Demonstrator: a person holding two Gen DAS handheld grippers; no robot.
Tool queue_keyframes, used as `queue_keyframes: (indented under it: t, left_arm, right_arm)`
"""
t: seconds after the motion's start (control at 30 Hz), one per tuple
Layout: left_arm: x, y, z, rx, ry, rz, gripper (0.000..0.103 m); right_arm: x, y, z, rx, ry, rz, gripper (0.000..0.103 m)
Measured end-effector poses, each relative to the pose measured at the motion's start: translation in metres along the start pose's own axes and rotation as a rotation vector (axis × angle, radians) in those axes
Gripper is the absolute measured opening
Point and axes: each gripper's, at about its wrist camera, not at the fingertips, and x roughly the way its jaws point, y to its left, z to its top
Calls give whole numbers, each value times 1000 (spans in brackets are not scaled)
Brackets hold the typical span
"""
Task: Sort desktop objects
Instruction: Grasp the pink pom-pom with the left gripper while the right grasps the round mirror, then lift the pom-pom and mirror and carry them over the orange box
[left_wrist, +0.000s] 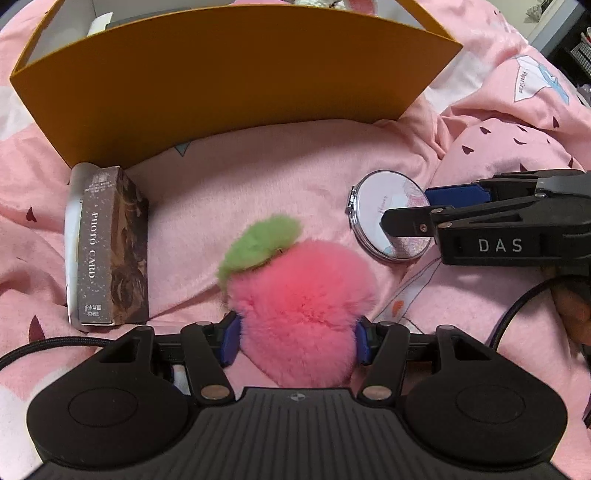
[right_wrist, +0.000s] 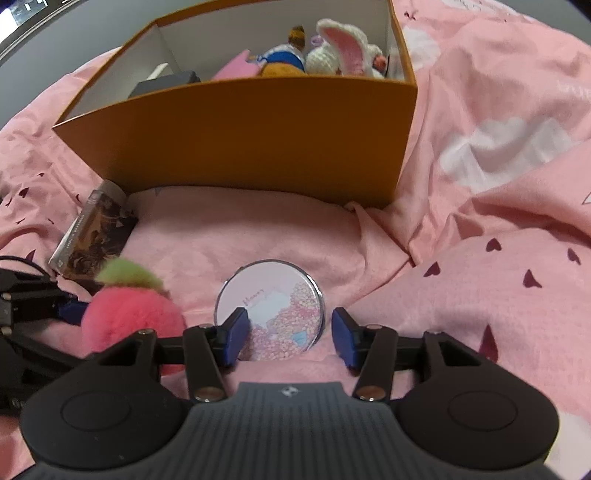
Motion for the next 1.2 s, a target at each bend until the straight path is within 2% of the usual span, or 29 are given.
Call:
queue_keyframes:
  t: [0.07, 0.17, 0.3, 0.4, 0.47, 0.57, 0.63, 0.73, 0.93, 1.03, 1.2]
  left_arm:
    - [0, 2, -1, -4, -7, 13, 57]
    - [-3, 3, -2, 6, -22, 31, 54]
    - [-8, 3, -3, 18, -57, 95, 53]
    - [-10, 8, -2, -6, -66, 74, 53]
    - [-12, 11, -1, -16, -79, 59, 53]
    - [-16, 15, -2, -25, -98, 38, 52]
    - [-19, 17, -2, -32, -108, 23, 52]
    - [-19, 23, -1, -61, -112, -3, 53]
    - [-10, 29, 3, -88, -110, -11, 56]
    - [-3, 30, 6, -90, -97, -10, 57]
    - [3, 32, 10, -97, -88, -8, 57]
  right_arm:
    - [4, 0, 1, 0, 6, 8, 60]
    - [11, 1, 3, -2, 16, 17, 63]
    - [16, 8, 2, -39, 26, 7, 69]
    - [17, 13, 0, -65, 30, -1, 70]
    - [14, 13, -1, -65, 23, 5, 66]
    - [4, 14, -4, -57, -1, -19, 52]
    - [-6, 16, -5, -62, -18, -23, 40]
    - [-18, 18, -6, -56, -28, 30, 30]
    - [-14, 41, -5, -95, -13, 104, 30]
    - [-9, 42, -7, -94, 10, 149, 24]
    - [-8, 40, -8, -61, 2, 195, 24]
